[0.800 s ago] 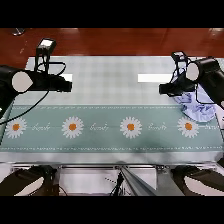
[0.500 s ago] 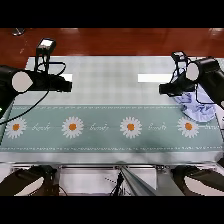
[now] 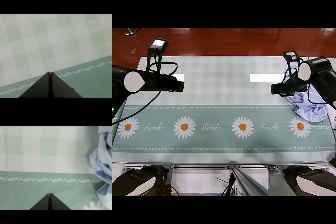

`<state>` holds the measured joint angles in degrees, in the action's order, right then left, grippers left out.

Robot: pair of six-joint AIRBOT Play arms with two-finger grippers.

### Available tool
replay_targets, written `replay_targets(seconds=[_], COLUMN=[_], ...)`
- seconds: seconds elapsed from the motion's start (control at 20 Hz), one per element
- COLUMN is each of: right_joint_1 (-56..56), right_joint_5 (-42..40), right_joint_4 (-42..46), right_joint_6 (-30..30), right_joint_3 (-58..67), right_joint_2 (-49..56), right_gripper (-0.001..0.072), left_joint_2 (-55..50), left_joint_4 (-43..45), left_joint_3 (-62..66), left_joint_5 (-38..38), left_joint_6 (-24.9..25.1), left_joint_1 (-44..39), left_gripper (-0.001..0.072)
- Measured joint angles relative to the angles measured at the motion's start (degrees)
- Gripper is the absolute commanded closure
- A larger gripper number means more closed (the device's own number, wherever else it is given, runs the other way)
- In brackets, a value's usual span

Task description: Fold the shirts.

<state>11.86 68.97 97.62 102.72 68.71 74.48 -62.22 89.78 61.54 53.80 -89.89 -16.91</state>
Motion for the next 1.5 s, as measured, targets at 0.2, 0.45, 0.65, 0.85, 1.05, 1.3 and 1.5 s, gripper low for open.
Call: replay_targets(seconds=[0.2, 0.45, 0.65, 0.85, 1.05, 1.3, 1.5], right_joint_1=[0.0, 0.0, -0.7, -7.5, -18.1, -26.2, -27.9], right_joint_5=[0.0, -2.2, -7.9, -11.7, -16.5, -18.1, -16.5], right_joint_4=[0.0, 2.3, 11.7, 18.9, 13.5, 3.6, 0.4], right_joint_6=[0.0, 0.0, 0.5, 5.3, 3.5, -2.1, -6.4], right_joint_3=[0.0, 0.0, 0.0, 0.0, 0.0, 0.0, 0.0], right_joint_2=[0.0, 0.0, 0.4, 1.7, 5.6, 12.3, 15.4], right_gripper=[0.0689, 0.0494, 0.0083, 0.0093, 0.0094, 0.0094, 0.0690], left_joint_2=[0.0, 0.0, -0.6, -3.3, -6.9, -11.1, -12.2], left_joint_4=[0.0, 0.0, 0.0, -0.5, -0.7, -0.9, -1.3], left_joint_3=[0.0, 0.0, 0.0, 0.0, 0.0, 0.0, 0.5], left_joint_5=[-2.1, -6.1, -10.7, -11.1, -9.9, -9.3, -8.9], left_joint_6=[0.0, 0.0, 0.0, -0.6, -0.9, -1.9, -4.4], left_joint_1=[0.0, 0.0, 0.0, 0.0, 0.0, 0.0, 0.0], left_gripper=[0.0685, 0.0681, 0.0008, 0.0009, 0.0009, 0.0008, 0.0008])
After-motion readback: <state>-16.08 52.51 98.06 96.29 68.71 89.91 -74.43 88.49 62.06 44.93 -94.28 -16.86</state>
